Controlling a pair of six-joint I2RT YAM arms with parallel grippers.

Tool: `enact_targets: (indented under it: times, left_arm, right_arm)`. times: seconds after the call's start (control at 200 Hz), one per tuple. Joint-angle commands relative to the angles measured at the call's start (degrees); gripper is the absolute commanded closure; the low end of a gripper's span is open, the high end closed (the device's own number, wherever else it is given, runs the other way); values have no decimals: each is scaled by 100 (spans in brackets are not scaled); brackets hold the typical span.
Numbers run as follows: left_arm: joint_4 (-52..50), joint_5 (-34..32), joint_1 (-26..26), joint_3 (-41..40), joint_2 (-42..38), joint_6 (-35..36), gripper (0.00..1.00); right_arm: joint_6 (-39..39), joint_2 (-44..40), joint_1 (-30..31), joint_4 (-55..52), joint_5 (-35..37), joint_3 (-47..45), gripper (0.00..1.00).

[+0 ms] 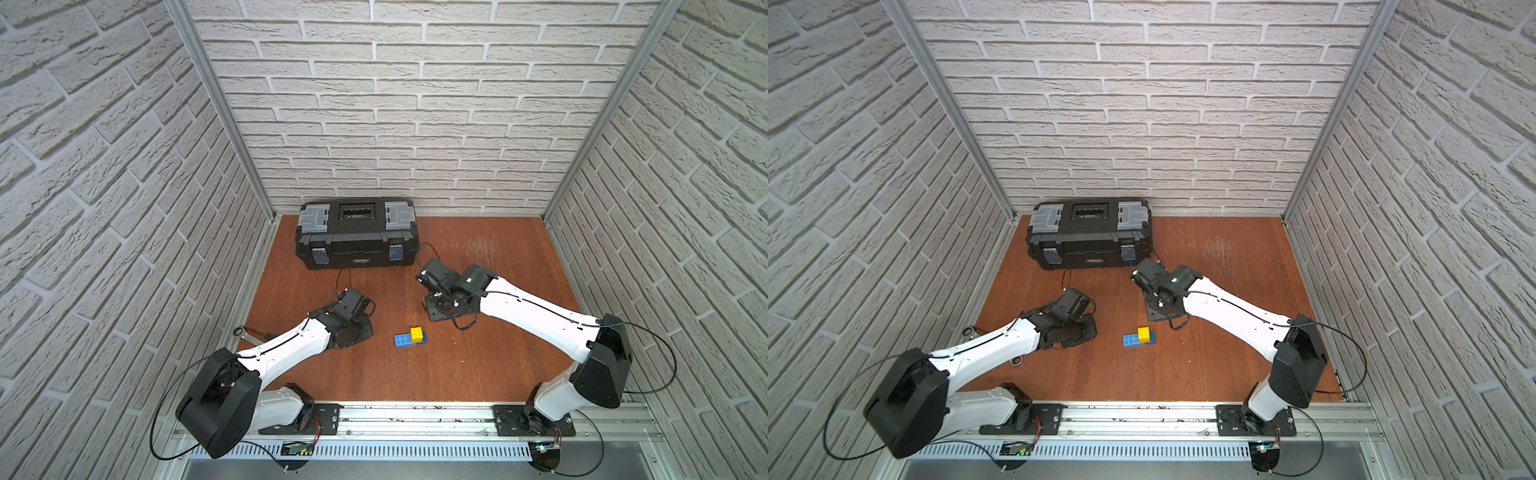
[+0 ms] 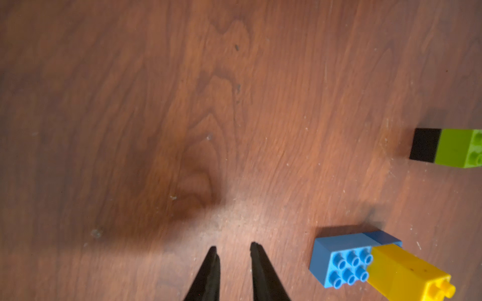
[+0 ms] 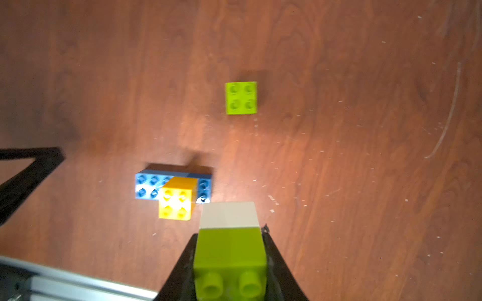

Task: Assemble the number 4 with lego
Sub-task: Pick up the lego brick from the center of the board, then assemble the lego brick with the lego brick.

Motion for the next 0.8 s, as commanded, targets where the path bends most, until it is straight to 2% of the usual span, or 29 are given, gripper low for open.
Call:
enact_targets:
  times: [0.0,0.12,0.355,0.795]
  left_arm:
    - [74,-179,82,-134,-214,-189,75]
    - [-21,-201,151,-255,-413,-234,75]
    - [50,-105,365,-668,-875,-394,75]
    - [140,36,374,-752,-776,-288,75]
  right_arm:
    - [551,494,513,-264,105,406,94]
    - [772,1064,836,-211,67,770,95]
    - [992,1913,975,-176,-78,1179,97]
    - [1195,2416,970,51,-102,1102,98]
